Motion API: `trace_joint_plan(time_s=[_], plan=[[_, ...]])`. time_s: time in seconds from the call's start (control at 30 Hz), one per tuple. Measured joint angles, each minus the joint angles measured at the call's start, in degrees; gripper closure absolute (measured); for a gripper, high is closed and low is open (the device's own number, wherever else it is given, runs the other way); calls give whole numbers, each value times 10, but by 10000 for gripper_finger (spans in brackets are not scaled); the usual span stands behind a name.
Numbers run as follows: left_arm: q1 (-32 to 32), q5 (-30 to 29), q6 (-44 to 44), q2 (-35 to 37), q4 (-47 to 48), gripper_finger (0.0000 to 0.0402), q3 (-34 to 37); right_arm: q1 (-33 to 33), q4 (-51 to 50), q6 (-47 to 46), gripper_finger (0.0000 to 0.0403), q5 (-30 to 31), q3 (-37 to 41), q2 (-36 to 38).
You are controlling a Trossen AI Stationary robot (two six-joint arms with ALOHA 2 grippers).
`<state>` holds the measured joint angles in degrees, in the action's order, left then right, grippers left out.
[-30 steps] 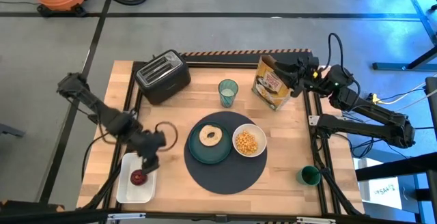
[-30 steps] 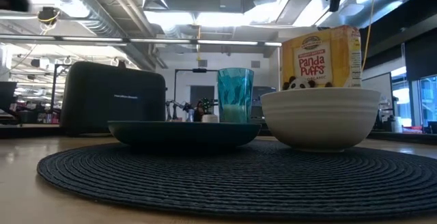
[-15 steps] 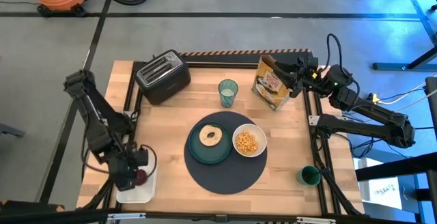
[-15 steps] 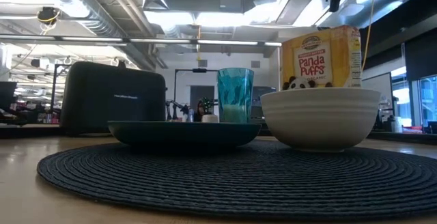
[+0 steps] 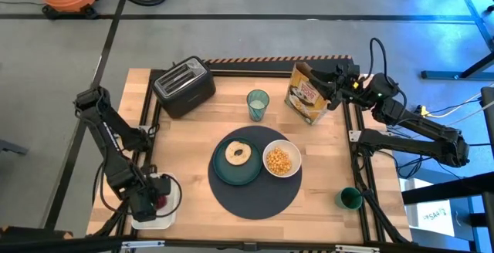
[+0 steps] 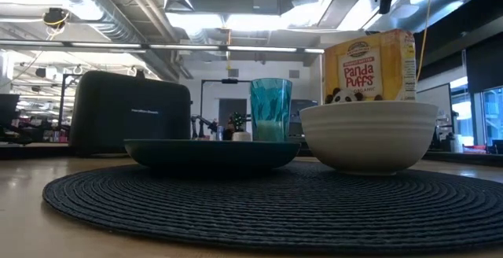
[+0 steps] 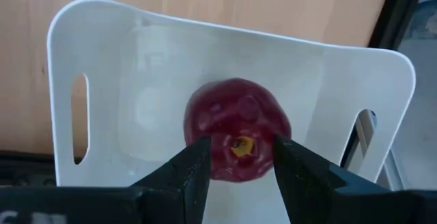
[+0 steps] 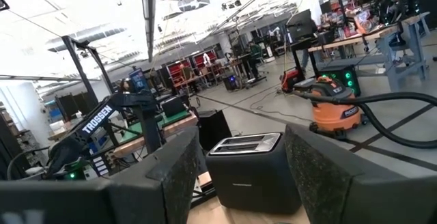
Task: Arrange a breakfast setting
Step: Put the red apple onto the green plate
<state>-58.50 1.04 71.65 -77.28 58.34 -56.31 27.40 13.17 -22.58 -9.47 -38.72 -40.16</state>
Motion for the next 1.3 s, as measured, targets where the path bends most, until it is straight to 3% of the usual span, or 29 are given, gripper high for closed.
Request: trace_joint_plan(time_s=[0.17, 0.47, 0.63, 0.97, 1.2, 1.3], plan=[[-2, 0, -2, 0, 17, 260, 0, 0, 0, -10, 196, 0, 0, 0], [-2, -11, -30, 0, -9, 327, 0, 0, 0, -11, 196, -1, 0, 0], [-2, -22, -34, 0, -8, 334, 5, 0, 0, -11, 196, -1, 0, 0], [-2, 11, -49, 0, -16, 337, 19, 0, 0, -11, 196, -2, 0, 0], [-2, 20, -62, 0, -16, 391, 19, 0, 0, -11, 196, -1, 0, 0], [-2, 10, -63, 0, -22, 394, 19, 0, 0, -11, 196, 0, 0, 0]])
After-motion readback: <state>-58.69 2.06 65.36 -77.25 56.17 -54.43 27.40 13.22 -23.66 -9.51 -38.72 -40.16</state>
